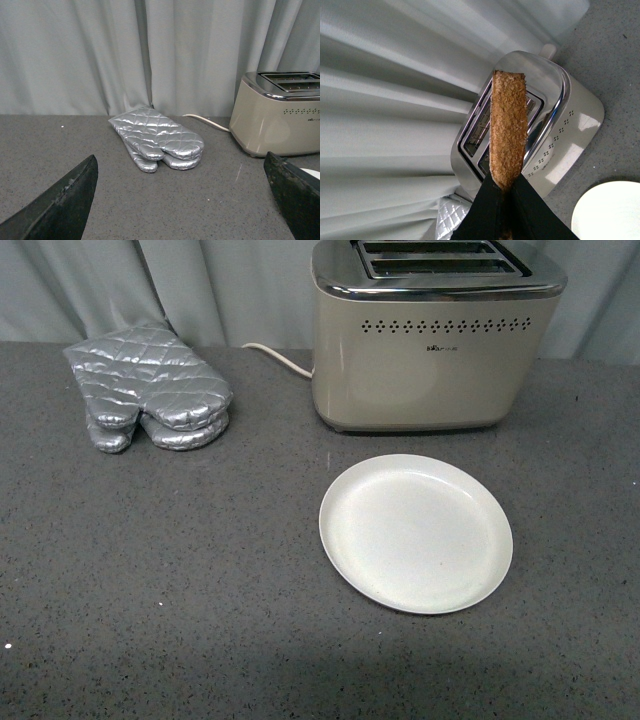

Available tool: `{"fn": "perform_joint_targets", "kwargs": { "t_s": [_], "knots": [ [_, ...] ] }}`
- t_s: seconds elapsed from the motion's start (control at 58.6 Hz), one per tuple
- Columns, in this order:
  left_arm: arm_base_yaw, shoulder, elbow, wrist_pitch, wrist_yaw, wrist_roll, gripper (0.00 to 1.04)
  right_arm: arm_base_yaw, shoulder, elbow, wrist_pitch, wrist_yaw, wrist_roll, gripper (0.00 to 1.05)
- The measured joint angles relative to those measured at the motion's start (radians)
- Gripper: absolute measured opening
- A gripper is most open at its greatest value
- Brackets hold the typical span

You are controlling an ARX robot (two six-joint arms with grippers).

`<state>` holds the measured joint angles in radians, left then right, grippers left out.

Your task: Put bread into toaster

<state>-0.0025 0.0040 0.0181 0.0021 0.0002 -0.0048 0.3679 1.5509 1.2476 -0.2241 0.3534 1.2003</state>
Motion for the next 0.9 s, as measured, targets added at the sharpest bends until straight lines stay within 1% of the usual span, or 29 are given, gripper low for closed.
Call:
{"fn": "perform_joint_targets", "kwargs": {
  "t_s": [0.085, 0.188, 0.324, 0.443, 0.716, 0.904],
  "knots": [
    [0.0, 0.0, 0.0, 0.0, 0.0, 0.0, 0.98, 0.015, 0.051, 0.064, -0.05, 0.014, 0.033, 0.01],
    [0.0, 0.0, 0.0, 0.0, 0.0, 0.0, 0.98, 0.037, 0.125, 0.153, -0.117, 0.078, 0.082, 0.01],
    [0.0, 0.0, 0.0, 0.0, 0.0, 0.0, 0.98, 0.048, 0.209, 0.254, -0.196, 0.12, 0.146, 0.01],
    [0.0, 0.0, 0.0, 0.0, 0.0, 0.0, 0.98, 0.064, 0.281, 0.332, -0.237, 0.155, 0.209, 0.01],
    [0.0, 0.0, 0.0, 0.0, 0.0, 0.0, 0.98, 0.104, 0.366, 0.404, -0.298, 0.211, 0.302, 0.01],
    [0.0, 0.0, 0.0, 0.0, 0.0, 0.0, 0.98, 0.117, 0.368, 0.394, -0.315, 0.252, 0.346, 0.01]
  ]
}}
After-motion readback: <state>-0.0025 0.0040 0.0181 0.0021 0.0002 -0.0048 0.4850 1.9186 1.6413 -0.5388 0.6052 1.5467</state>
